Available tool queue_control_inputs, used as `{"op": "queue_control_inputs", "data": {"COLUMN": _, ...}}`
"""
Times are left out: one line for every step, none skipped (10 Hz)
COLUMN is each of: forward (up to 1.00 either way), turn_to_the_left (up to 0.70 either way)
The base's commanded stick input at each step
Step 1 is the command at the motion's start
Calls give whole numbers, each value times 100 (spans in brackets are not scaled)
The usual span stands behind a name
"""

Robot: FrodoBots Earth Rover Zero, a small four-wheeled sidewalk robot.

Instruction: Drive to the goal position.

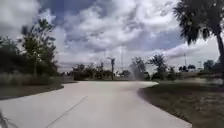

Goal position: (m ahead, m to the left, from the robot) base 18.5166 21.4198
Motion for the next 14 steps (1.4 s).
{"op": "queue_control_inputs", "data": {"forward": 69, "turn_to_the_left": 1}}
{"op": "queue_control_inputs", "data": {"forward": 69, "turn_to_the_left": 1}}
{"op": "queue_control_inputs", "data": {"forward": 69, "turn_to_the_left": 1}}
{"op": "queue_control_inputs", "data": {"forward": 69, "turn_to_the_left": 1}}
{"op": "queue_control_inputs", "data": {"forward": 69, "turn_to_the_left": 1}}
{"op": "queue_control_inputs", "data": {"forward": 69, "turn_to_the_left": 1}}
{"op": "queue_control_inputs", "data": {"forward": 69, "turn_to_the_left": 1}}
{"op": "queue_control_inputs", "data": {"forward": 69, "turn_to_the_left": 1}}
{"op": "queue_control_inputs", "data": {"forward": 69, "turn_to_the_left": 1}}
{"op": "queue_control_inputs", "data": {"forward": 69, "turn_to_the_left": 1}}
{"op": "queue_control_inputs", "data": {"forward": 69, "turn_to_the_left": 1}}
{"op": "queue_control_inputs", "data": {"forward": 69, "turn_to_the_left": 1}}
{"op": "queue_control_inputs", "data": {"forward": 69, "turn_to_the_left": 1}}
{"op": "queue_control_inputs", "data": {"forward": 69, "turn_to_the_left": 1}}
